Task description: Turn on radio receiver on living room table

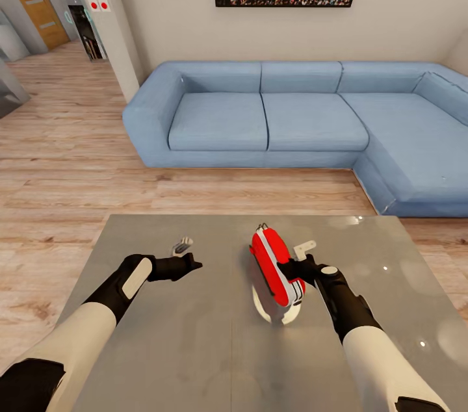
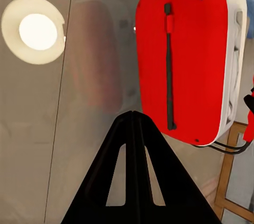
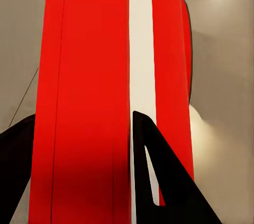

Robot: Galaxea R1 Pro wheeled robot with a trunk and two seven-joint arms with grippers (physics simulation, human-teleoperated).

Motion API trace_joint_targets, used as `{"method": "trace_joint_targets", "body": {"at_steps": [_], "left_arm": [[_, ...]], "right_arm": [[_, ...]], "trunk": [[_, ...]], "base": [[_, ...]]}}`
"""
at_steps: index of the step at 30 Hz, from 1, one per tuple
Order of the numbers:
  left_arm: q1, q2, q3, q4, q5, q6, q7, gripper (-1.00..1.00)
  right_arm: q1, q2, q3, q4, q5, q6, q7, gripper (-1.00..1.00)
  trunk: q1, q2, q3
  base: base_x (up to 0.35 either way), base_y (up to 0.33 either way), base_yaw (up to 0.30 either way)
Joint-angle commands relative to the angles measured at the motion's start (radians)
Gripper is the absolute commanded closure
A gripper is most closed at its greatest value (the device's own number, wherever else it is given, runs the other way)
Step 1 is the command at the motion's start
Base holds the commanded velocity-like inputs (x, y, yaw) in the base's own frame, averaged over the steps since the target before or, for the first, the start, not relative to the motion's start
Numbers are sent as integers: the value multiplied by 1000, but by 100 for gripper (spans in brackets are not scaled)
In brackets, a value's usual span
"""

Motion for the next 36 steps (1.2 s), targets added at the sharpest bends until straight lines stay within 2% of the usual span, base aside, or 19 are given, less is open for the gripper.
{"method": "trace_joint_targets", "body": {"at_steps": [1, 36], "left_arm": [[0, 0, 0, 0, 0, 0, 0, 100], [0, -3, 0, 0, 0, 1, 3, 100]], "right_arm": [[0, 0, 0, 0, -3, 1, 0, 100], [0, -6, 2, -5, 8, 15, 0, 100]], "trunk": [[0, 0, 0], [0, 0, 0]], "base": [[0, 0, 0], [0, 0, 0]]}}
